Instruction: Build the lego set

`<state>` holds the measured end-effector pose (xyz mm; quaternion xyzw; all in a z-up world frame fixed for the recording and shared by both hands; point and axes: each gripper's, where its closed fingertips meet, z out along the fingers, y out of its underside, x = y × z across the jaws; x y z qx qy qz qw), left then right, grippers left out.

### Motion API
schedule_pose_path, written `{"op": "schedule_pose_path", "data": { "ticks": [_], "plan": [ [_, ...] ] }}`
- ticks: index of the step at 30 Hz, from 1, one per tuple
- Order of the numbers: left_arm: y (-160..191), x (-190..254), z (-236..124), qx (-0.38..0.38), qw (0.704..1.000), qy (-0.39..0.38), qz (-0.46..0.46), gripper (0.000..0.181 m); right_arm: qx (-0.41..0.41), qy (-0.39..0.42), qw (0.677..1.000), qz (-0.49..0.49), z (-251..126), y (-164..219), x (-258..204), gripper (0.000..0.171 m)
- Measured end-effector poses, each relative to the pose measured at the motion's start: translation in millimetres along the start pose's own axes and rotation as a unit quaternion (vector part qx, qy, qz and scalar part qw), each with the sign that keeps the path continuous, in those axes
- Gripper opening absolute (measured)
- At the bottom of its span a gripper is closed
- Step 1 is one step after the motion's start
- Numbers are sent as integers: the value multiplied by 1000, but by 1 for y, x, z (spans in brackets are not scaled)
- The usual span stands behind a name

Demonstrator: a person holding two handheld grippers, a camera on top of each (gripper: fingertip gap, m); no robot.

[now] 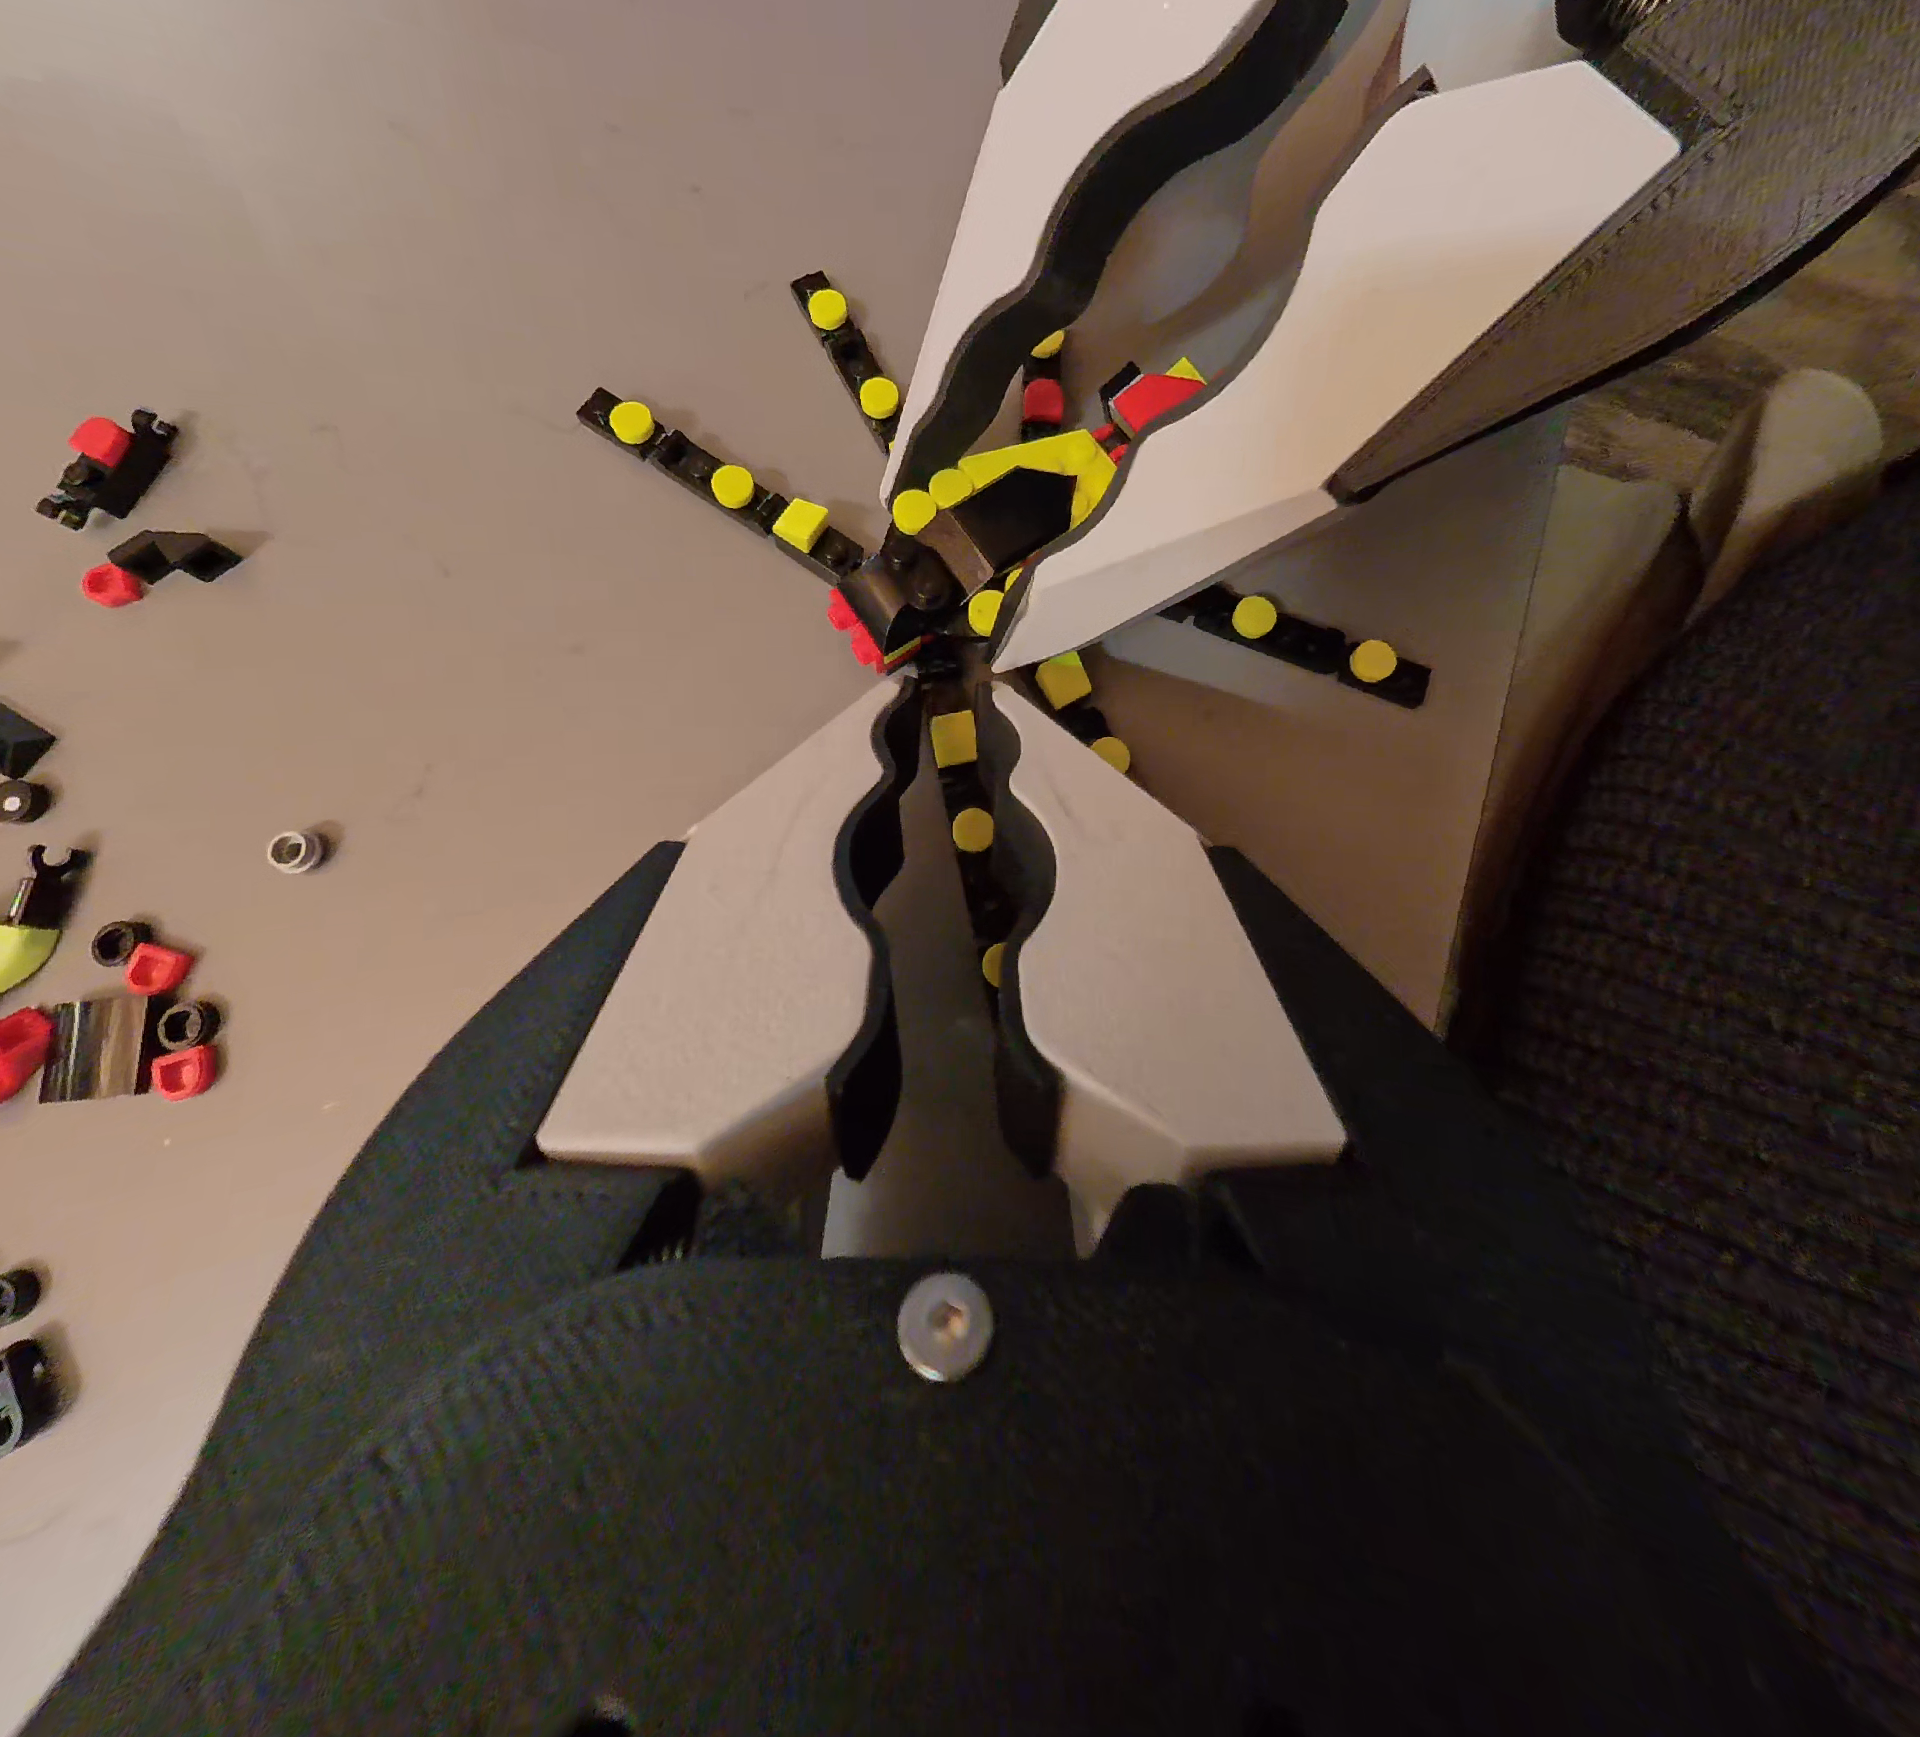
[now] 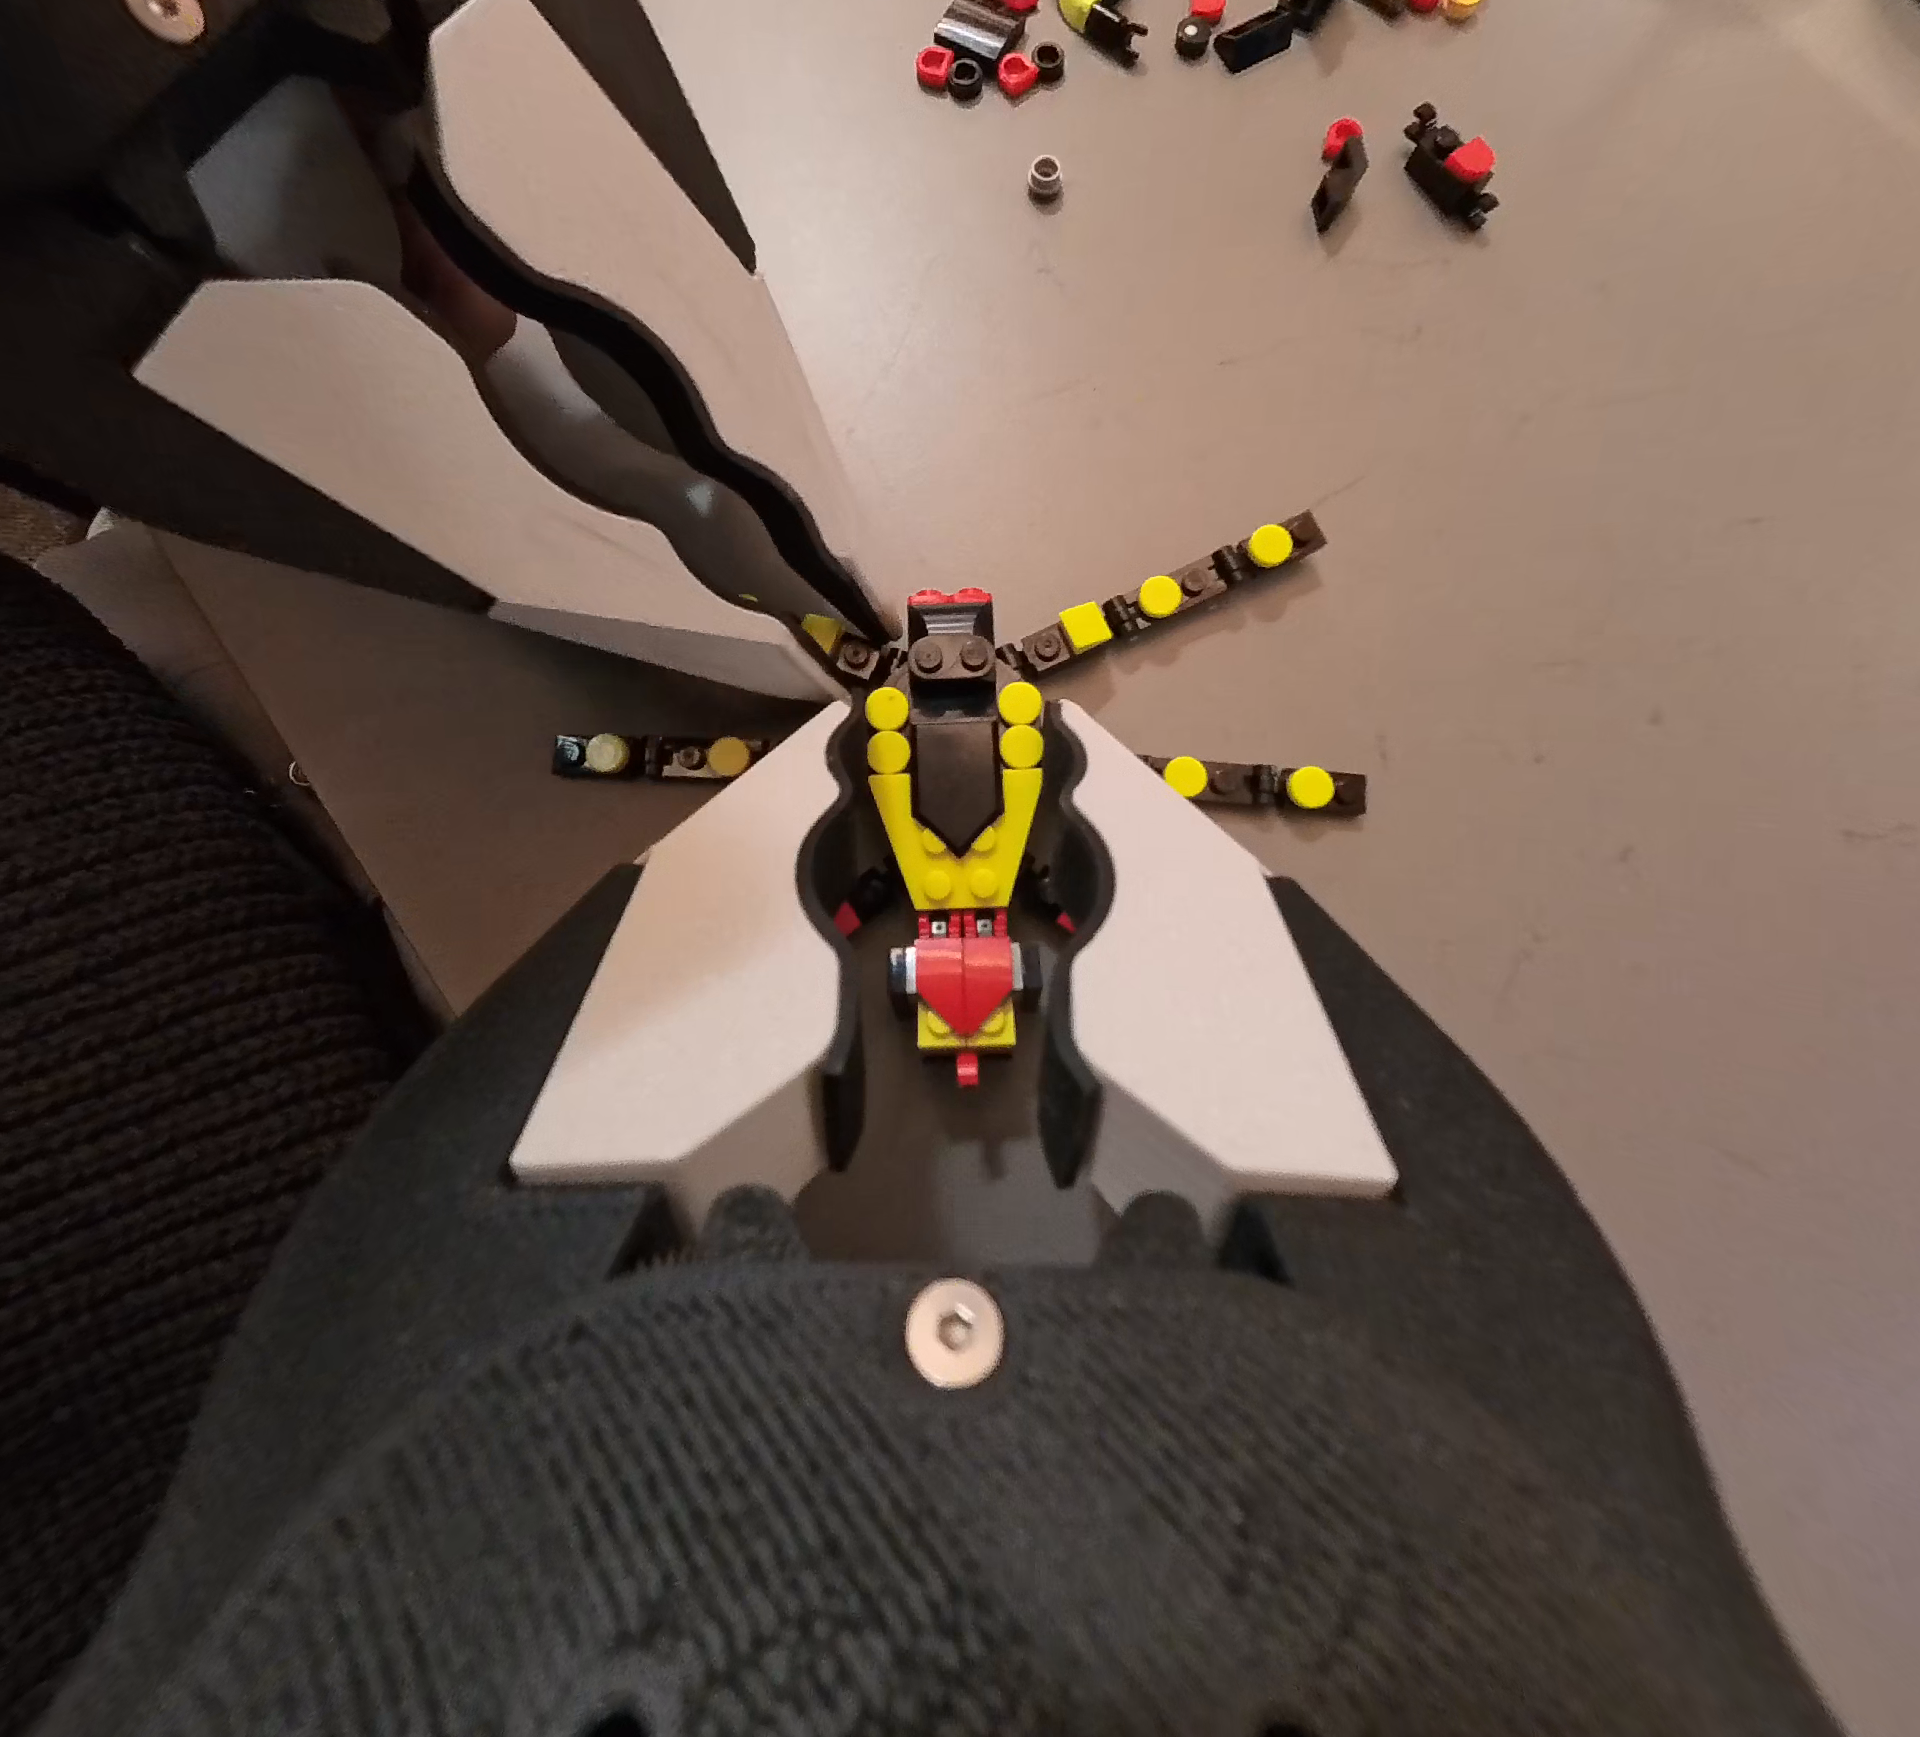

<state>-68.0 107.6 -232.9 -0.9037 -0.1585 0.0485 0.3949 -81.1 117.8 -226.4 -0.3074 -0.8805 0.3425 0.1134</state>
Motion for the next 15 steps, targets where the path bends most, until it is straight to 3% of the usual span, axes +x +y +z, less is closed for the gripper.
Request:
{"op": "schedule_pose_path", "data": {
  "ticks": [15],
  "plan": [
    [2, 0, 3, -11, 1000, 1, 1, 10, -2, -1, 1000, -3, 0, 0, 0, 32]
  ]
}}
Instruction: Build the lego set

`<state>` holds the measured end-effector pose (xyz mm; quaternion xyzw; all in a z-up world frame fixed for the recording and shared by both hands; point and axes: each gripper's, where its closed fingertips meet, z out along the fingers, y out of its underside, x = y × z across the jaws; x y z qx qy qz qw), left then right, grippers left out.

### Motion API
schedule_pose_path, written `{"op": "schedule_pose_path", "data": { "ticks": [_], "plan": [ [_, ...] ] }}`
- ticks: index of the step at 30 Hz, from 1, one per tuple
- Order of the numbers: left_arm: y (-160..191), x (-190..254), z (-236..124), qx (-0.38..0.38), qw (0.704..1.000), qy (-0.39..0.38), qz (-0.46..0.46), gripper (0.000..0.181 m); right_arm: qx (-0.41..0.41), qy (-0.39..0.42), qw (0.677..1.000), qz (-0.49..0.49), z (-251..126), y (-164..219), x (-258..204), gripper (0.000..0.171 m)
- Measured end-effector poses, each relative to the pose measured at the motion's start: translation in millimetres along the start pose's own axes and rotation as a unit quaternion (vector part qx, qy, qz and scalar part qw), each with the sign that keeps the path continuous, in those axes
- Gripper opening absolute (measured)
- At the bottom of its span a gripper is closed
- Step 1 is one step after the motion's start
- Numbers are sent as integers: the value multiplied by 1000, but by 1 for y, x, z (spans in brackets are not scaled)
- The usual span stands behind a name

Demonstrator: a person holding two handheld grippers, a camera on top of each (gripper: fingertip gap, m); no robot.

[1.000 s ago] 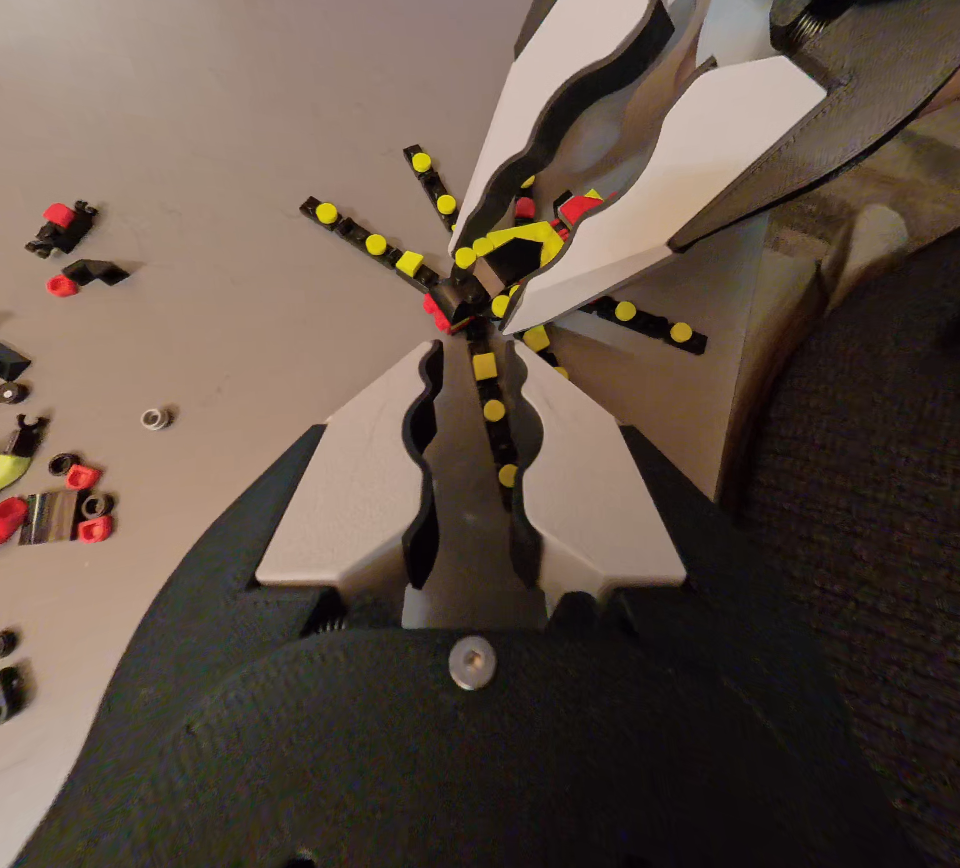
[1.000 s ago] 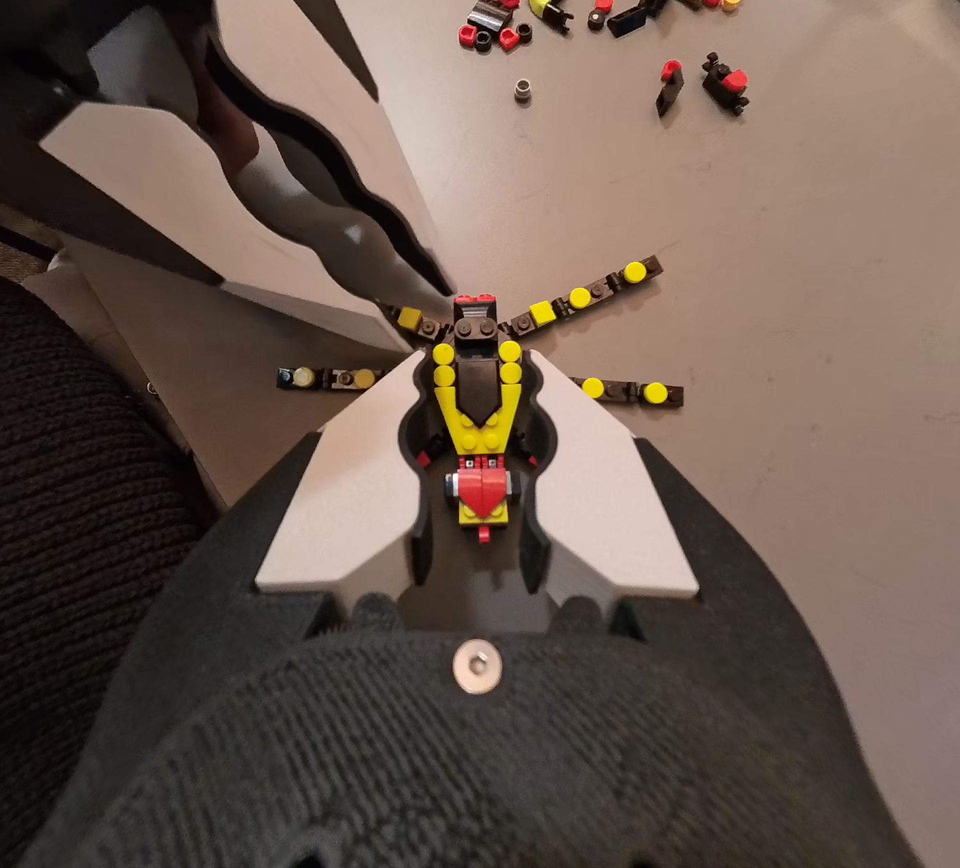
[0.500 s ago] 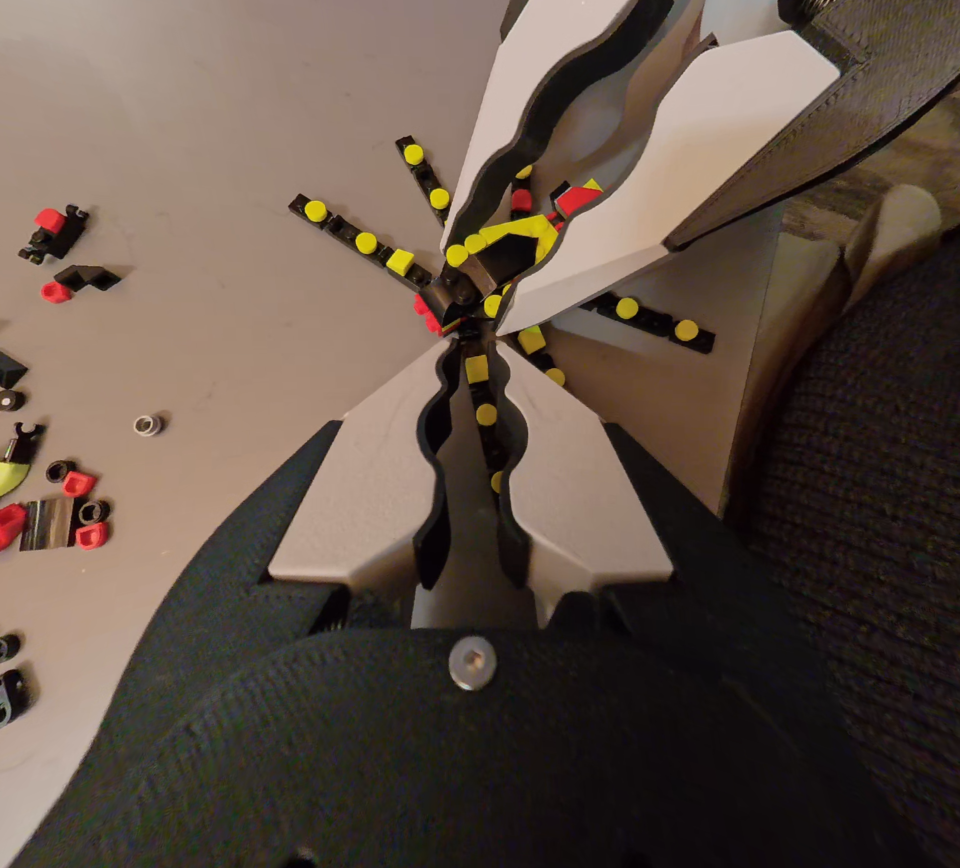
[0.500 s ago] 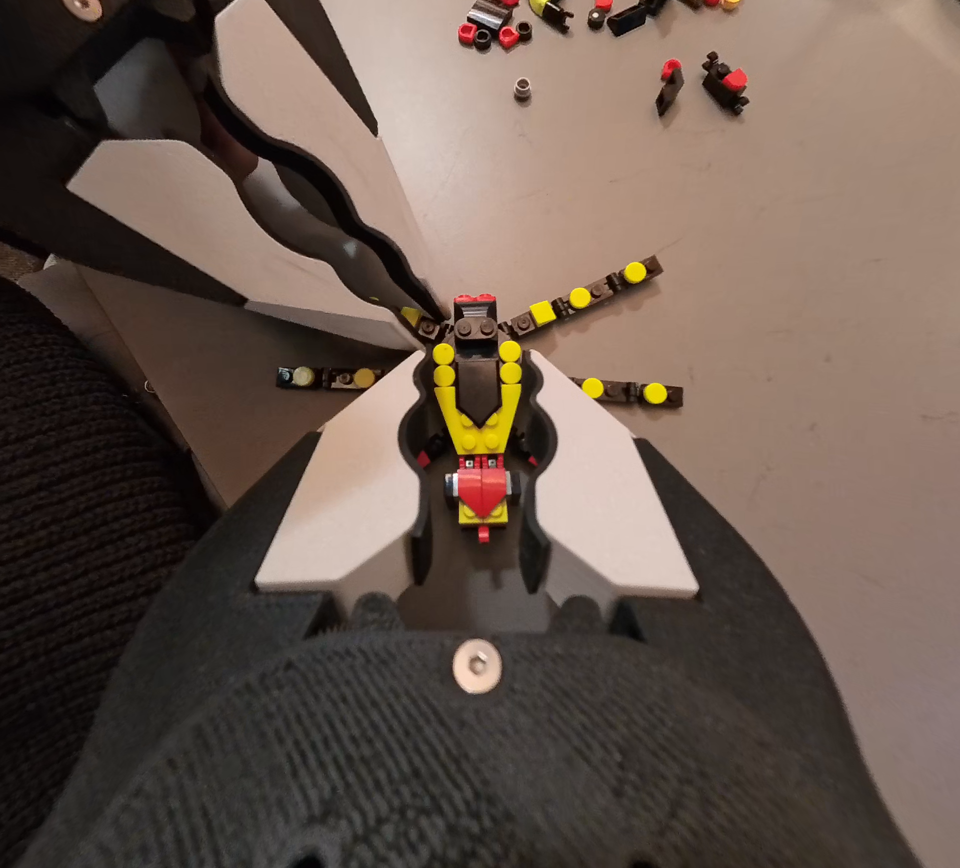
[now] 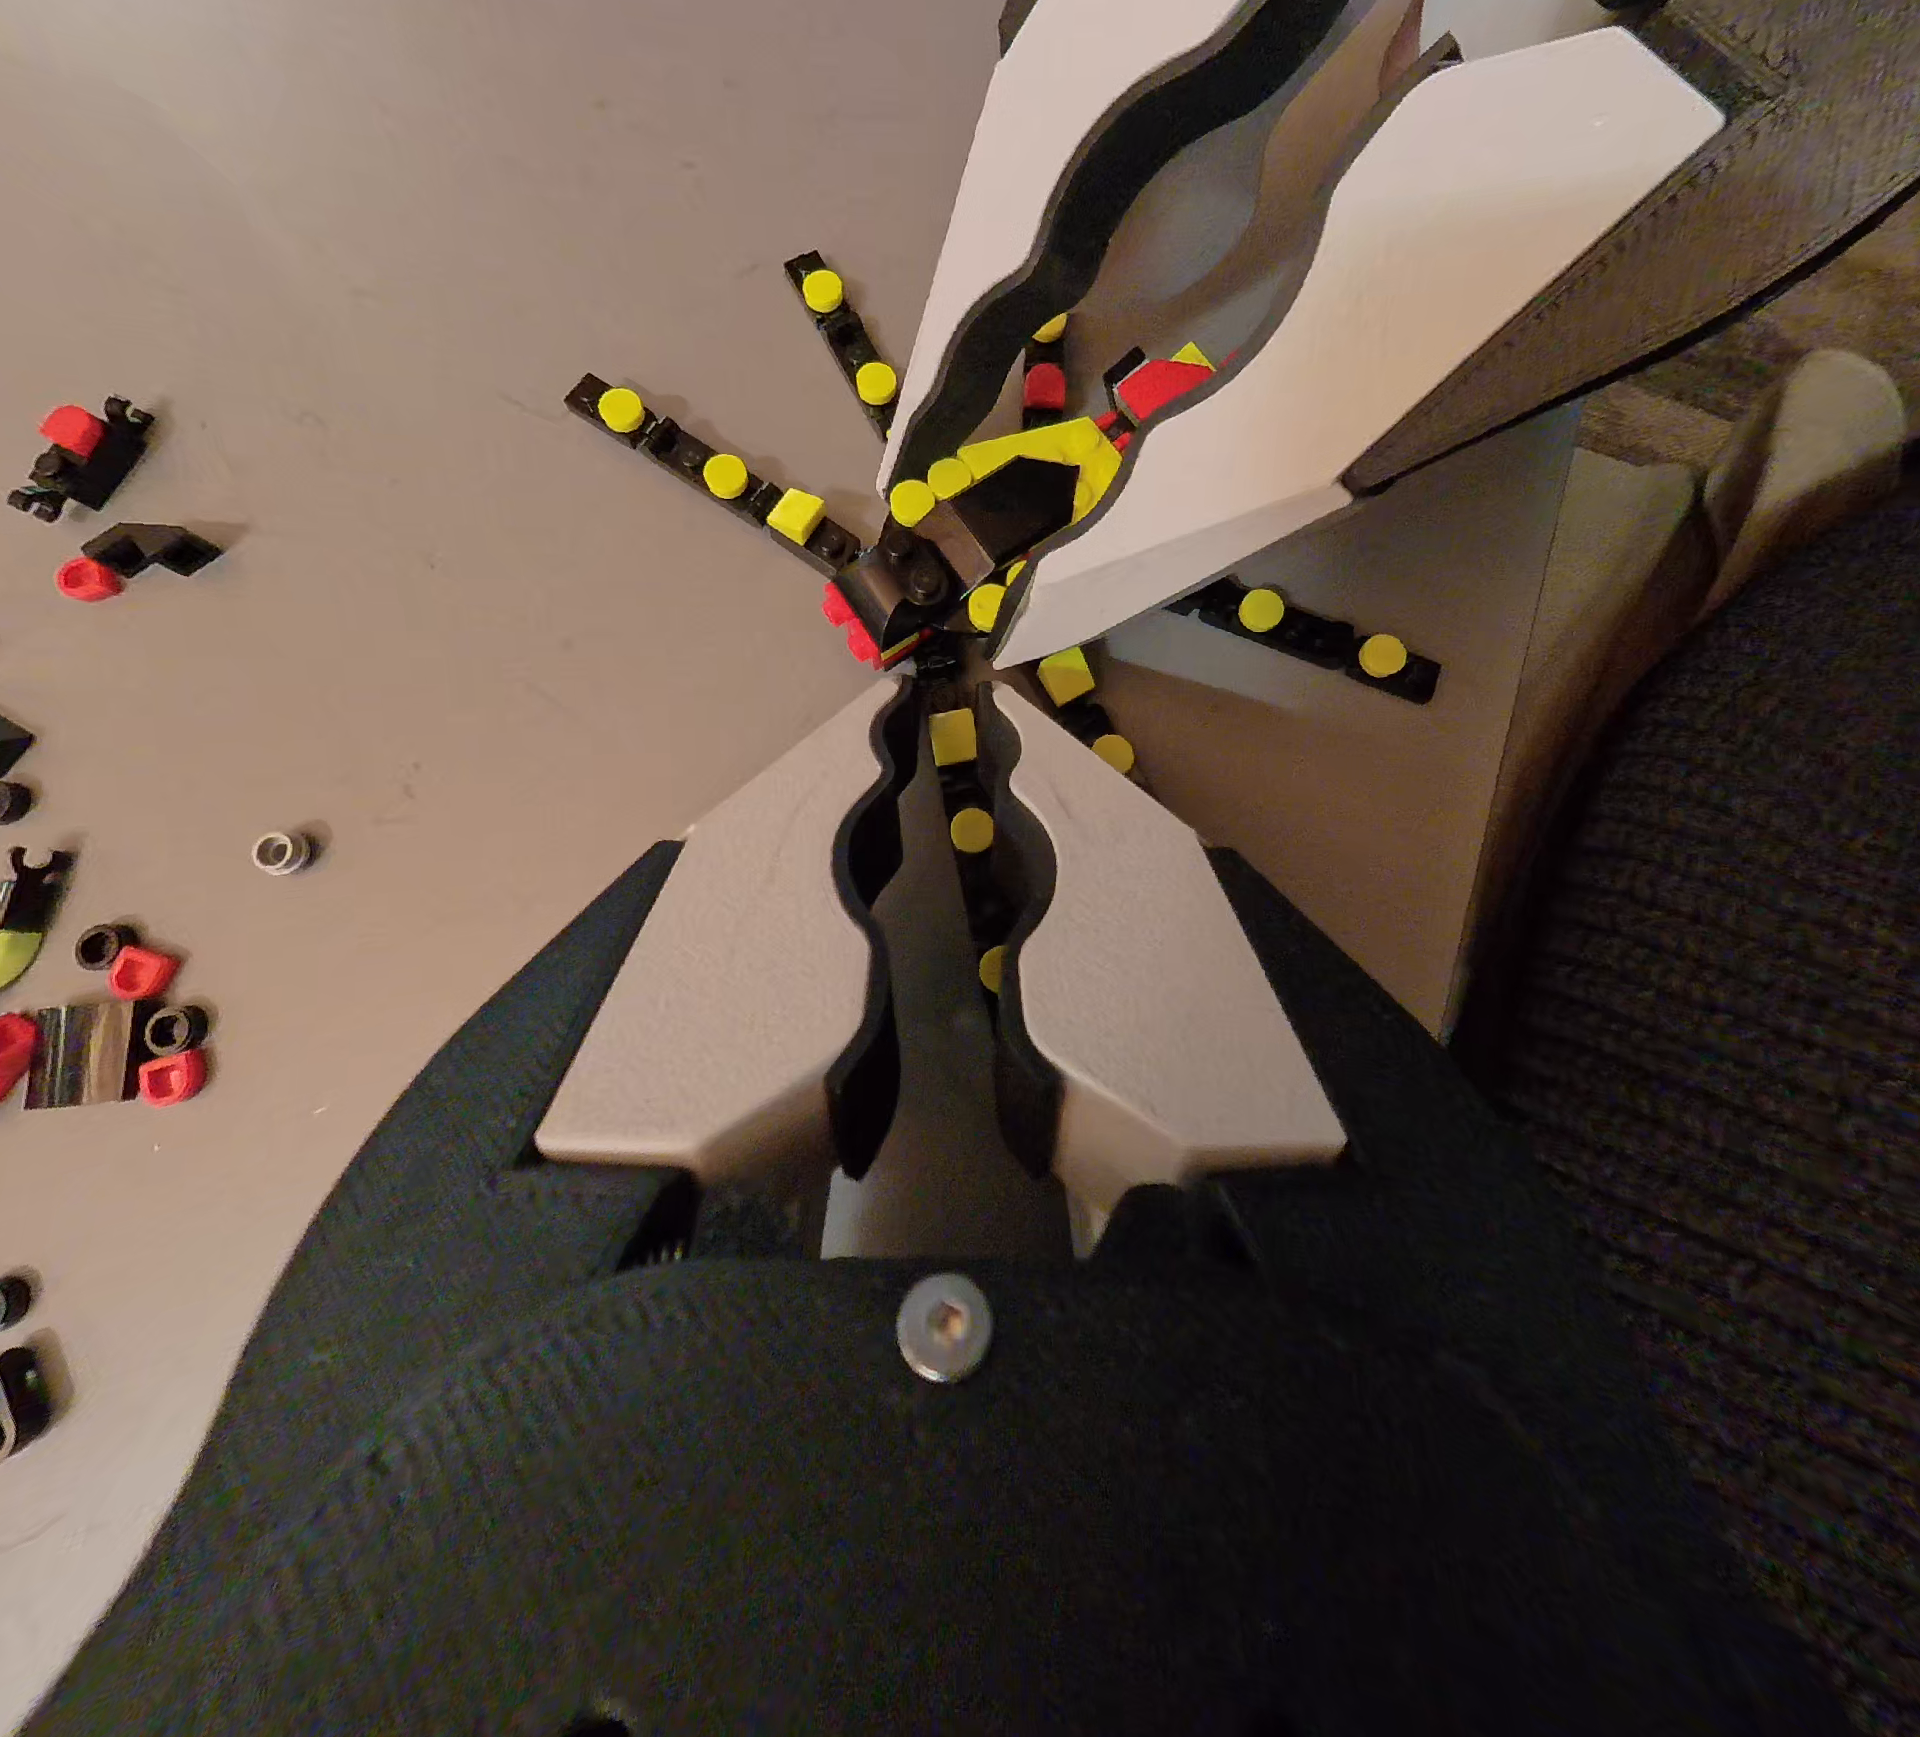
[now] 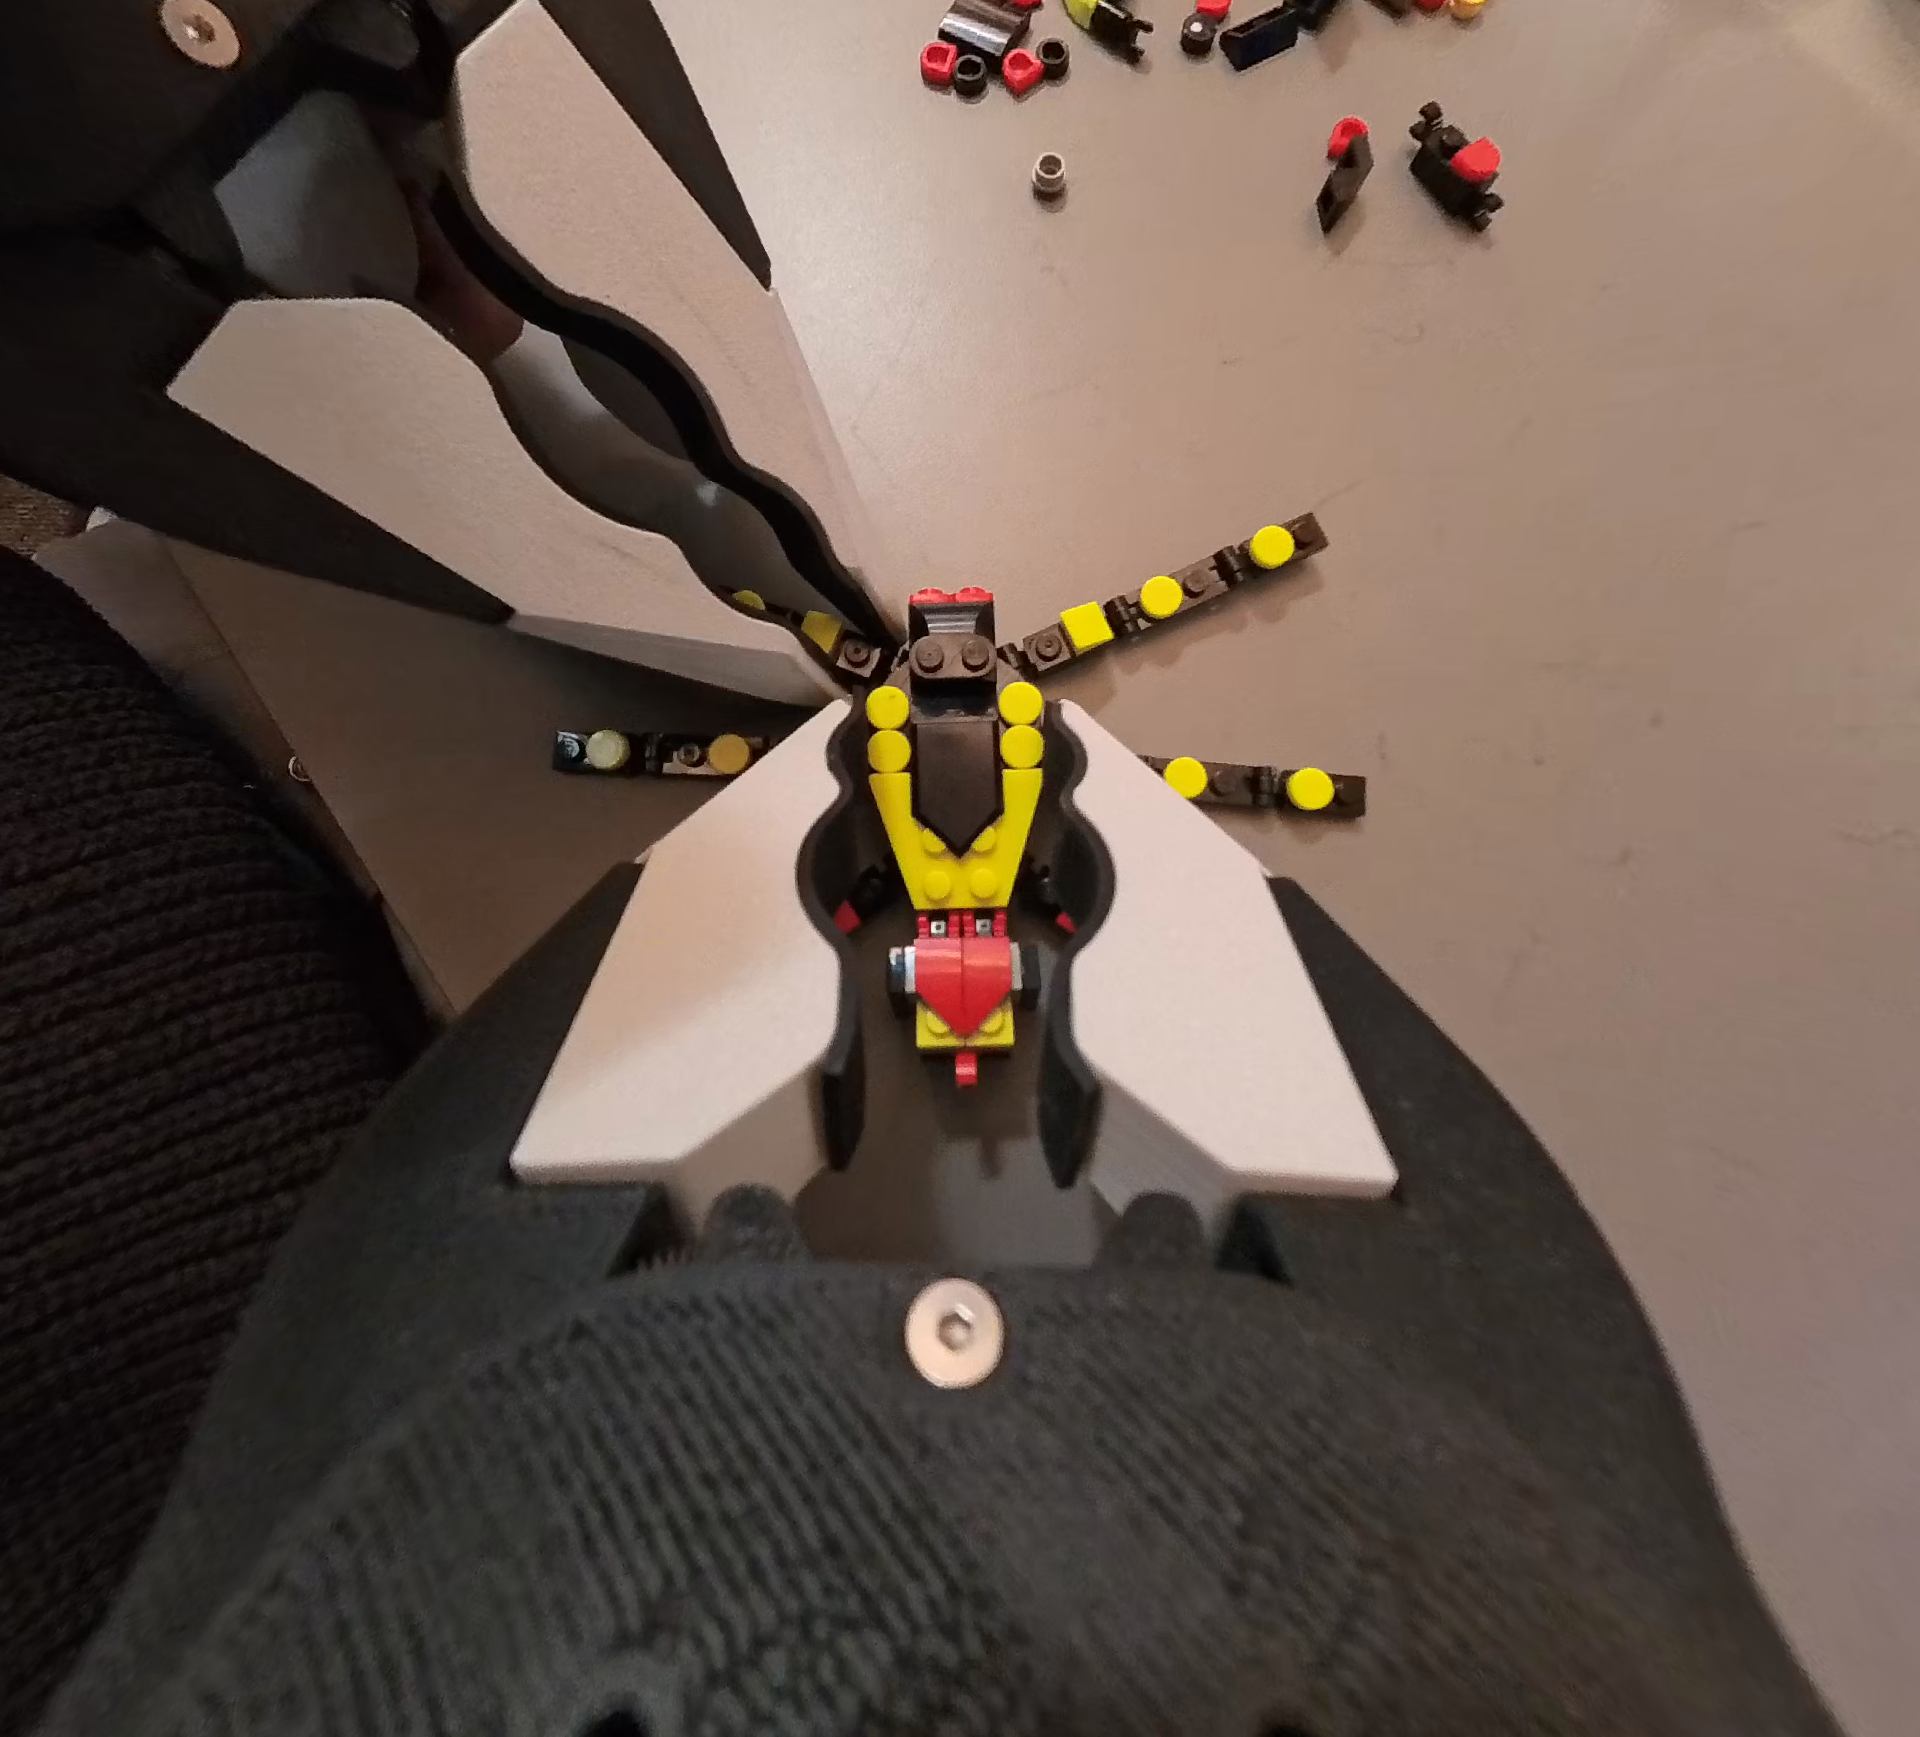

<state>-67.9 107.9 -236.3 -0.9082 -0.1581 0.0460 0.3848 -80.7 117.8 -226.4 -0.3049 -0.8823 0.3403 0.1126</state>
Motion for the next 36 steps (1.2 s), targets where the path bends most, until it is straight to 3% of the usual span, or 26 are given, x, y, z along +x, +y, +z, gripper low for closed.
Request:
{"op": "schedule_pose_path", "data": {
  "ticks": [36],
  "plan": [
    [3, 2, -2, -3, 999, 19, 36, 10, -14, -27, 999, -33, -1, 2, -4, 32]
  ]
}}
